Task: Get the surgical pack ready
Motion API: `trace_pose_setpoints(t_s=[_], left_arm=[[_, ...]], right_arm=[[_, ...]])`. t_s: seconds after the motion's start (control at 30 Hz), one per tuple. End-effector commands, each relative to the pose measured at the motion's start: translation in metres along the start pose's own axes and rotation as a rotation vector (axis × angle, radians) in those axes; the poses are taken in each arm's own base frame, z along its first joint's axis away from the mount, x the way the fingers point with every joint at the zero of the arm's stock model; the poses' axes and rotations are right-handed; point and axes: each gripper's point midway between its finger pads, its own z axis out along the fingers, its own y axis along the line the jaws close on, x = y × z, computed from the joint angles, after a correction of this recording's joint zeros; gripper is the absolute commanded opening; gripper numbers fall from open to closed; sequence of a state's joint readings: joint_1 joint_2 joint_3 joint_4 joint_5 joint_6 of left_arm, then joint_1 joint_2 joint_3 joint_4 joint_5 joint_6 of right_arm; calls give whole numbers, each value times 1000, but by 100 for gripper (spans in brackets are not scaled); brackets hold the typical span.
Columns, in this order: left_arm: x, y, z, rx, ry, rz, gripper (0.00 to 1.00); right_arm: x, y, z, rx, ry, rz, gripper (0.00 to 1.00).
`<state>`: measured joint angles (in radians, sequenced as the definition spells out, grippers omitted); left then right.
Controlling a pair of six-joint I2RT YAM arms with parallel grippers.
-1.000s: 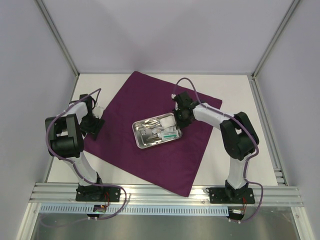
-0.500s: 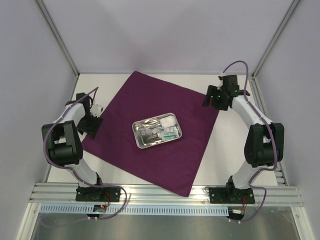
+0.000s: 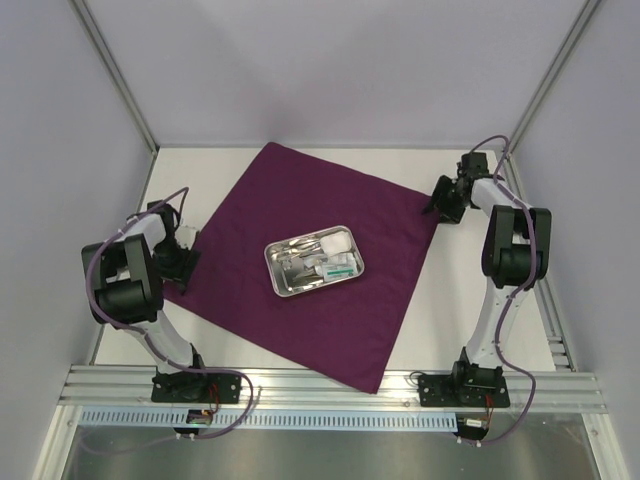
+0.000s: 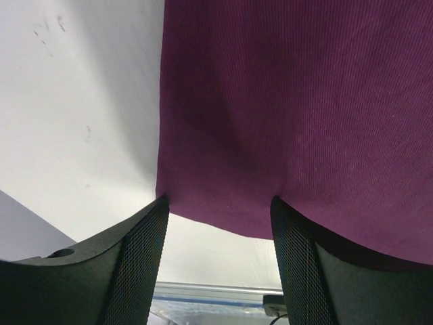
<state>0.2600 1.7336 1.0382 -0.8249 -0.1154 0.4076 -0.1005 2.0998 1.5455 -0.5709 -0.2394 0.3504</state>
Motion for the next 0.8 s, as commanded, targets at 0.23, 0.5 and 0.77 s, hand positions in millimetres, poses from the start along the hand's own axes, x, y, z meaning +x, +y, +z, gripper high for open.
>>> trace_pose_setpoints(t_s=[0.23,0.5,0.77], left_arm=[[-45,17,10,-123,-22,32,70],[-93,34,-6,-146,-98,38,70],[-121,31,-35,-109,-173,57,70]], right_arm=[[19,11,10,-183,8,181,1],[45,-42,-45,-110,-154,278,1],[91,-56,-84,-15,-157,234,69]])
